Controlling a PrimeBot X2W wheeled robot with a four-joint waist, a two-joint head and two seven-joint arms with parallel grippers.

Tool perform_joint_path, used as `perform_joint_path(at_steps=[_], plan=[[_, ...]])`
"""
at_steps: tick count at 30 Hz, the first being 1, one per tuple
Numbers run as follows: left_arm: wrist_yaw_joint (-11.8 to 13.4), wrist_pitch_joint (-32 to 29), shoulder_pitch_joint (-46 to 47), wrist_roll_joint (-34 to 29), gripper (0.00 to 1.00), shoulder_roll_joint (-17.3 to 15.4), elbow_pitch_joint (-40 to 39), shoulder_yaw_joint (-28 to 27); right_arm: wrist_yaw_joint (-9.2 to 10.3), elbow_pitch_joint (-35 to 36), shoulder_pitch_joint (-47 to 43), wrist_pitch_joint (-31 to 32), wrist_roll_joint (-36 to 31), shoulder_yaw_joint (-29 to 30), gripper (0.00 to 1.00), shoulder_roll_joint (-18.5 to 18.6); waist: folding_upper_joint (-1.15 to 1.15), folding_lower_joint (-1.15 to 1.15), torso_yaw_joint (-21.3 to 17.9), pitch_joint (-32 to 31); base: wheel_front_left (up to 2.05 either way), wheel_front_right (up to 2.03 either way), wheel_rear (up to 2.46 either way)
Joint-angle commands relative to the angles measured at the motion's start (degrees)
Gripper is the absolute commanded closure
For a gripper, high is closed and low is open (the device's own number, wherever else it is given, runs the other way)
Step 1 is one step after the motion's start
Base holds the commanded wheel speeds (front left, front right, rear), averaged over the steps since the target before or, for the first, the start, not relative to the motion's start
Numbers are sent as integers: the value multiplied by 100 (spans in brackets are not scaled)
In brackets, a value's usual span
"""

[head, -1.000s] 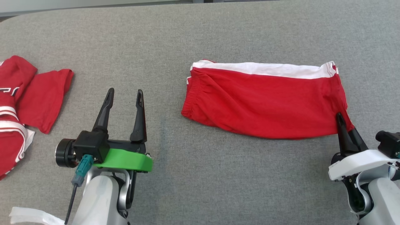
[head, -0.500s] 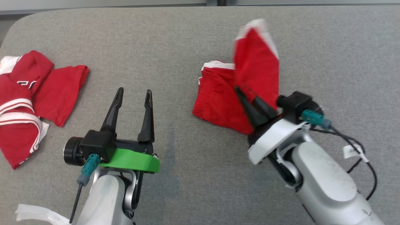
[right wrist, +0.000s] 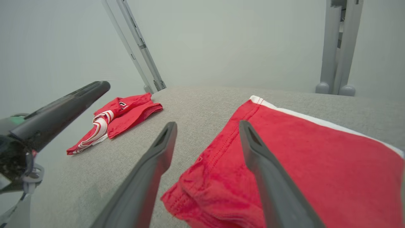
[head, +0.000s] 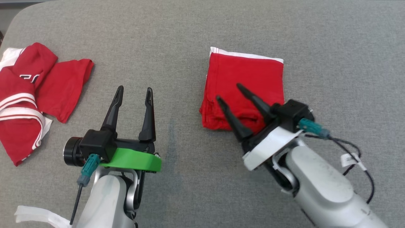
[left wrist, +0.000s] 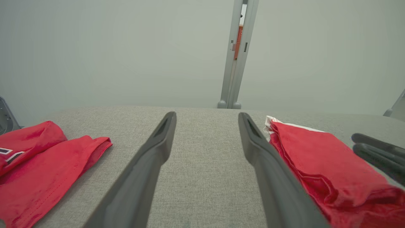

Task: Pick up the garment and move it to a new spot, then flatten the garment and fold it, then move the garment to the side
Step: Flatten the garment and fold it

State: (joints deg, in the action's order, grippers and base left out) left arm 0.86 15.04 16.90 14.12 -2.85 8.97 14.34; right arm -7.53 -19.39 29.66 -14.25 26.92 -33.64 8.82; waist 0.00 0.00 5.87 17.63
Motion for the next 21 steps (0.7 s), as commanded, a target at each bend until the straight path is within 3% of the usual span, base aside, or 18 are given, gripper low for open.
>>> perform_joint_path(at_steps=[1, 12, 21], plan=[[22, 19, 48, -17, 0, -14, 6, -43, 8, 143, -48, -58, -113, 156, 0, 124, 0, 0, -31, -22, 0, 0, 0], [79, 18, -270, -200, 0, -139, 83, -291, 8, 1258, -1335, -92, -923, 2378, 0, 511, 0, 0, -328, -324, 0, 0, 0], [91, 18, -777, -231, 0, -291, 116, -432, 8, 1680, -2424, 183, -1163, 3089, 0, 289, 0, 0, -555, -860, 0, 0, 0]])
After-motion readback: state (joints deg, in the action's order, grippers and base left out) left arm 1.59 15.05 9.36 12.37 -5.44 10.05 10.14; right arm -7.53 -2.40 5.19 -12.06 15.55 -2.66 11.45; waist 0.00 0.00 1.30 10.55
